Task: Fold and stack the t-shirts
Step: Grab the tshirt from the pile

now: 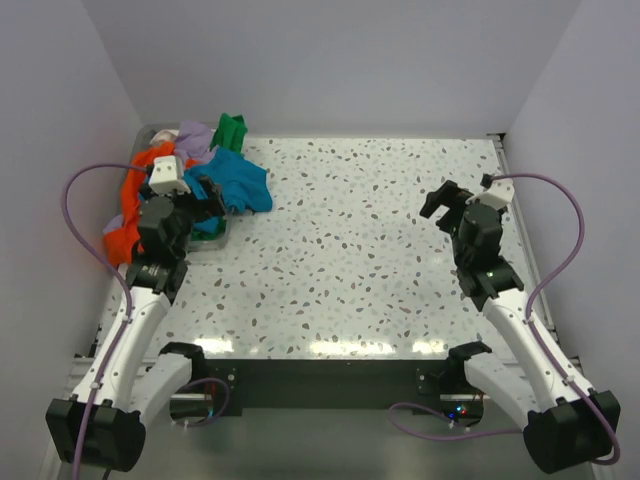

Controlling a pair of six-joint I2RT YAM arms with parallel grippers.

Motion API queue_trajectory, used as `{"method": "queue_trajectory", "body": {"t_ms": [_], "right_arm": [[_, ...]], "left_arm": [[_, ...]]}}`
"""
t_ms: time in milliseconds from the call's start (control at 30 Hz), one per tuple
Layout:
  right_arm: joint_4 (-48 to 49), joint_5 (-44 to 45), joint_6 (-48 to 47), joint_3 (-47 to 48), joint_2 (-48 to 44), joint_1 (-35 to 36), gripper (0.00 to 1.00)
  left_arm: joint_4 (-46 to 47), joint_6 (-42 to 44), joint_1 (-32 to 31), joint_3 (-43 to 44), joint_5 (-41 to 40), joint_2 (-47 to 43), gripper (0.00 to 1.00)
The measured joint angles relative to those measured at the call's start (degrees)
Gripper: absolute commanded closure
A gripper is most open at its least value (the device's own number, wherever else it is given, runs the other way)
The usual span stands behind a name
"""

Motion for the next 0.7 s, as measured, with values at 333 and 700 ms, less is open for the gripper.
{"method": "queue_trajectory", "body": {"t_ms": [333, 700], "right_arm": [[0.2, -2.0, 0.0, 0.0, -1.6, 0.0, 0.01], [1.4, -7.4, -0.2, 0.0, -0.1, 0.0, 0.01]], "left_arm": [[0.3, 2.2, -0.7, -0.1, -5.8, 1.7, 0.0], [0.4, 5.9, 6.2, 4.4, -10.8, 23.5, 0.0]]}}
